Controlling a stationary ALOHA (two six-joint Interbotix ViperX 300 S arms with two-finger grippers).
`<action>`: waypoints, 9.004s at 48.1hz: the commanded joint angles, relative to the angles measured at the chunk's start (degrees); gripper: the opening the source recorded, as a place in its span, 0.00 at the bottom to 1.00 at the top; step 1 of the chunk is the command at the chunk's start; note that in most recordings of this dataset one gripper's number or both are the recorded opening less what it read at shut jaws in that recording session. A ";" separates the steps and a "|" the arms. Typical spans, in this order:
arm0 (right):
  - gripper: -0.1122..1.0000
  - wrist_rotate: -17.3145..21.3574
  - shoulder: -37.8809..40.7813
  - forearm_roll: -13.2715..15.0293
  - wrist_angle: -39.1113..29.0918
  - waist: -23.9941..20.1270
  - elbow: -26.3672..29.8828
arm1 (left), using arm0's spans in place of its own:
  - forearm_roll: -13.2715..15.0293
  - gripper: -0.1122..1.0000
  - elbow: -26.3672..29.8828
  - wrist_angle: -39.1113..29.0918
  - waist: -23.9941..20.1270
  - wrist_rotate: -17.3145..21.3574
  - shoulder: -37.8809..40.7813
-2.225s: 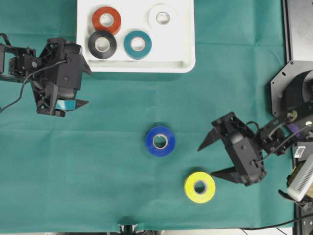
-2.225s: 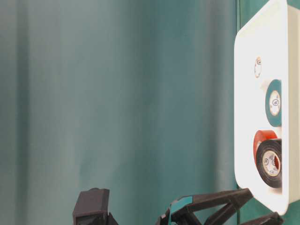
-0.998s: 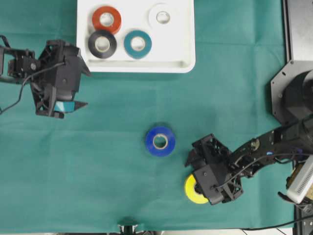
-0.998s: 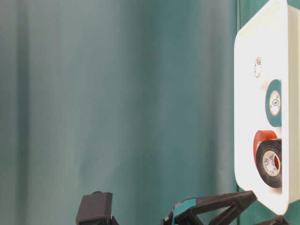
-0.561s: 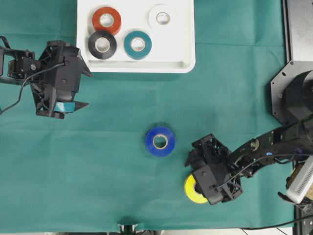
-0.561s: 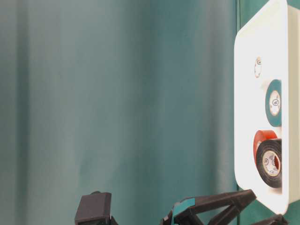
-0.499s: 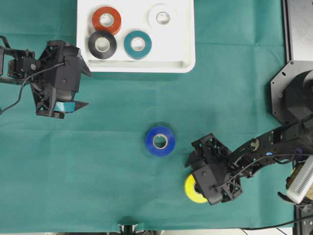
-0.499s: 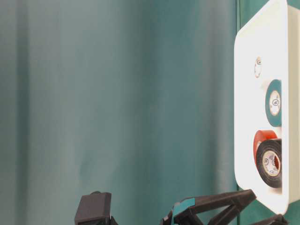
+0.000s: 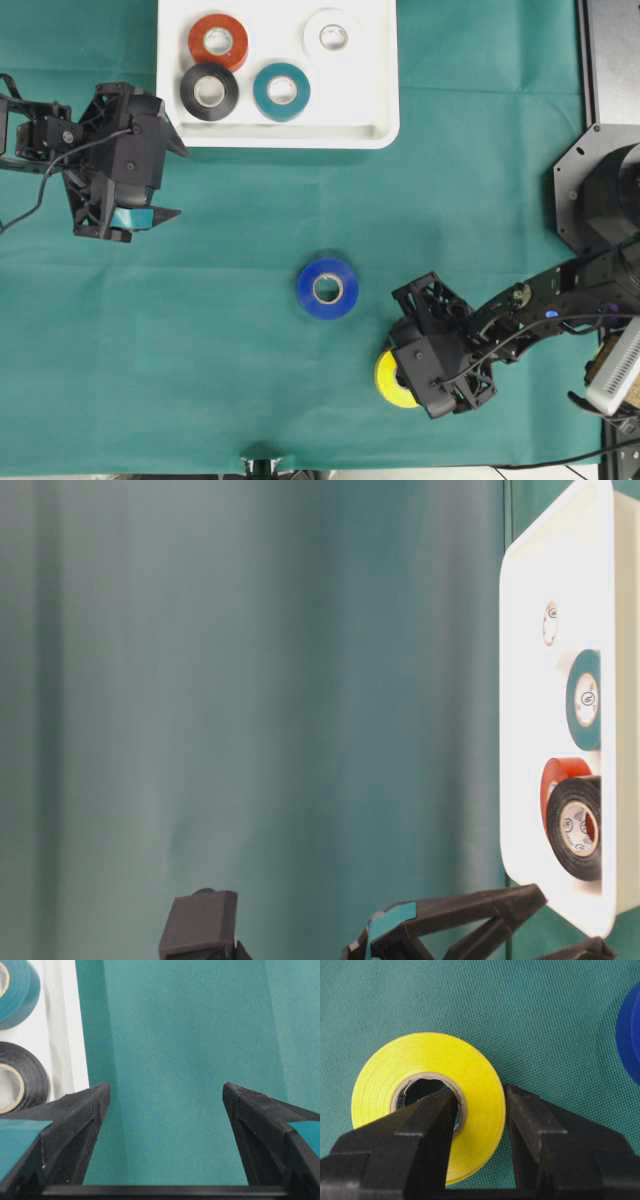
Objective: Put the tape alternately from left to right into the white case.
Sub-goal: 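Move the right gripper down onto the yellow tape roll and grasp it, then carry the yellow roll into the tray beside the white roll, then release the yellow roll and lift the right gripper out of the tray, then reach the left gripper out to the blue tape roll and grasp it, then carry the blue roll into the tray's top middle with the left gripper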
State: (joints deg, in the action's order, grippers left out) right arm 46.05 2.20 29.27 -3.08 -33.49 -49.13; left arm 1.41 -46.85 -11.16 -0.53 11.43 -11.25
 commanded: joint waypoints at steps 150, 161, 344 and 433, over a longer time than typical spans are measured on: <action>0.17 -0.88 -7.29 24.35 -2.46 54.32 3.69 | 0.09 1.00 0.53 1.58 1.58 0.09 -0.18; 0.71 -0.62 -7.29 24.35 -3.96 54.23 3.43 | 0.09 1.00 0.53 1.58 1.58 0.09 -0.26; 0.81 -0.35 -30.50 24.17 11.69 53.44 -18.02 | 0.00 0.99 43.86 -14.77 8.61 -45.44 36.91; 0.81 -0.53 -30.94 24.17 11.60 53.44 -18.63 | -0.53 0.35 43.51 -22.85 8.35 -43.51 30.32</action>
State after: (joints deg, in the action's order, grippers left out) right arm 45.62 -28.30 53.35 8.44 20.04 -68.20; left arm 0.97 -3.87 -33.75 8.96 -32.26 22.76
